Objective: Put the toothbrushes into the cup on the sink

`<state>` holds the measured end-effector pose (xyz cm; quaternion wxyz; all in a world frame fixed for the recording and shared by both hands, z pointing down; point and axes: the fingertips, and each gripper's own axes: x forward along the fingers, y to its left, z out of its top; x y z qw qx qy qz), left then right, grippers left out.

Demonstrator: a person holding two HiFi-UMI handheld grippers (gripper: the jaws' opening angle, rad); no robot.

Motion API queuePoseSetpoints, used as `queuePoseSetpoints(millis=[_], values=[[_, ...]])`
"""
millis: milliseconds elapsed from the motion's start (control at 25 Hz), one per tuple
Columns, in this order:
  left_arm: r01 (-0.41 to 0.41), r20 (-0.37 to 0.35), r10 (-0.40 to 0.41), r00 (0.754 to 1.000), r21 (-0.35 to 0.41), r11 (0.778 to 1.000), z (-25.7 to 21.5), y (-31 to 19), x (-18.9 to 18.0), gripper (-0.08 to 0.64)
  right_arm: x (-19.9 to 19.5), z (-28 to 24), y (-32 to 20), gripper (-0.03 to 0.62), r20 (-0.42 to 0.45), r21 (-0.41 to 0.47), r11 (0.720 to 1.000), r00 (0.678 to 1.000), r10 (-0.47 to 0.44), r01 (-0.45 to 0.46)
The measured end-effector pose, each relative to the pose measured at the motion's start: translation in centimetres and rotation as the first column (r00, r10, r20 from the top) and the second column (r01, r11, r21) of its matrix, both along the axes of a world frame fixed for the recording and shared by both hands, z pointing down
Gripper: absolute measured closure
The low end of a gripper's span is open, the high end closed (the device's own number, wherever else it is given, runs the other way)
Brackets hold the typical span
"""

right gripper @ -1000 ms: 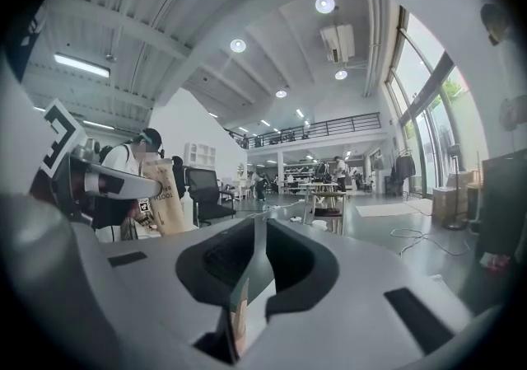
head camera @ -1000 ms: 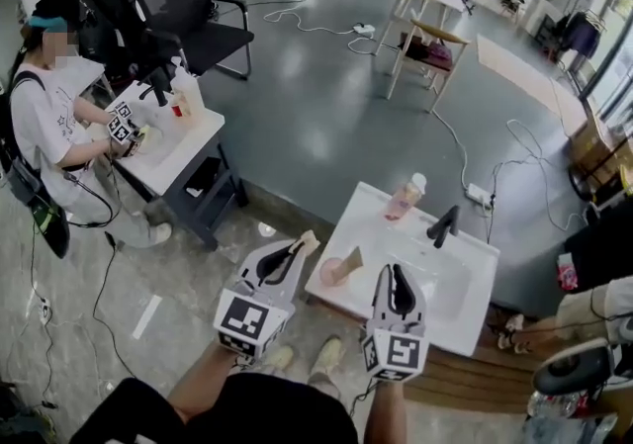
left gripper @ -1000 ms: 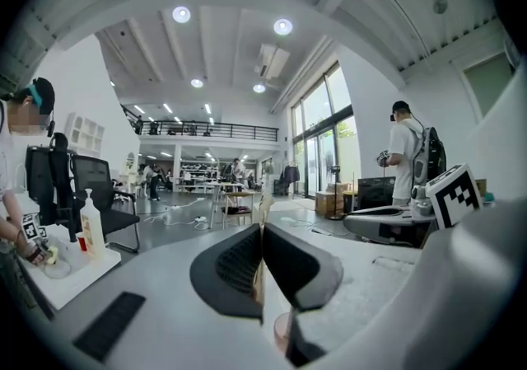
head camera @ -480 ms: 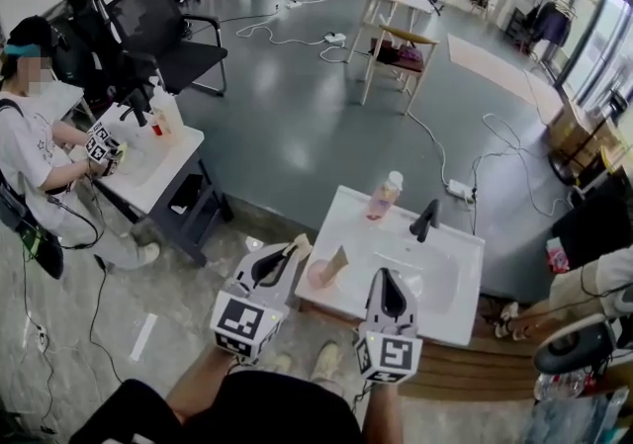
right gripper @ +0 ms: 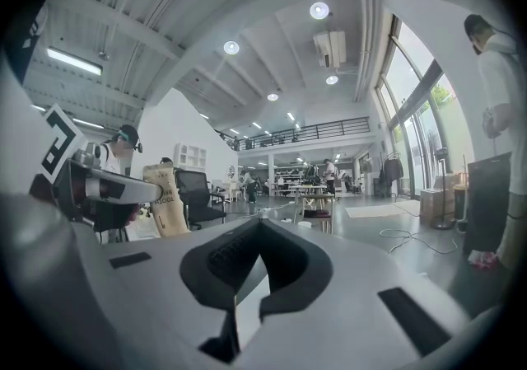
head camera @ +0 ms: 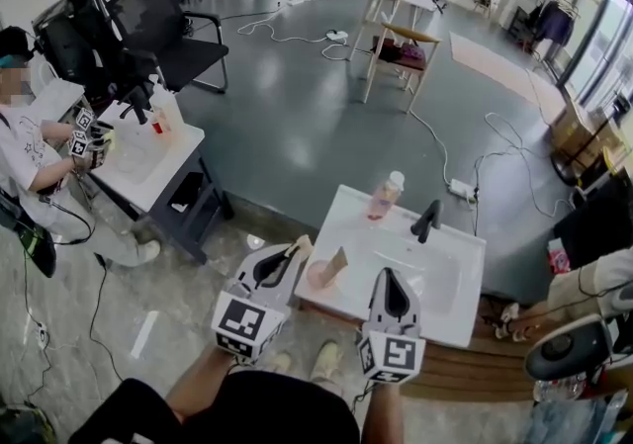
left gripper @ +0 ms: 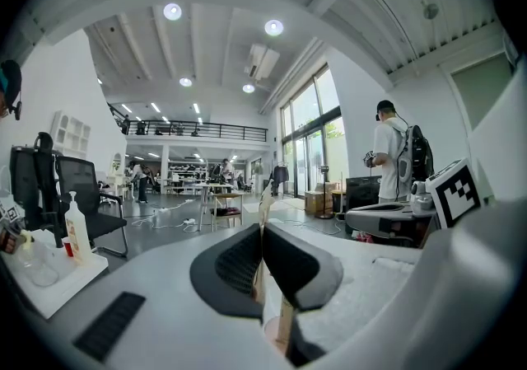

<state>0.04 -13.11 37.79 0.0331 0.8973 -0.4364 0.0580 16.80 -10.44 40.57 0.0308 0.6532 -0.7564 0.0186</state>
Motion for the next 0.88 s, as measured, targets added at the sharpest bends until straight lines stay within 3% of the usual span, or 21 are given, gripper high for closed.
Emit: queuePoseSetpoints(millis=[880], values=[[0.003, 0.012, -0.002, 1.000, -0.127, 0.992, 5.8, -2.1, 3.3, 0.554, 2.9, 4.7, -1.0, 0.594, 0.042, -0.105, 0.994, 0.999, 0.000, 0.005]])
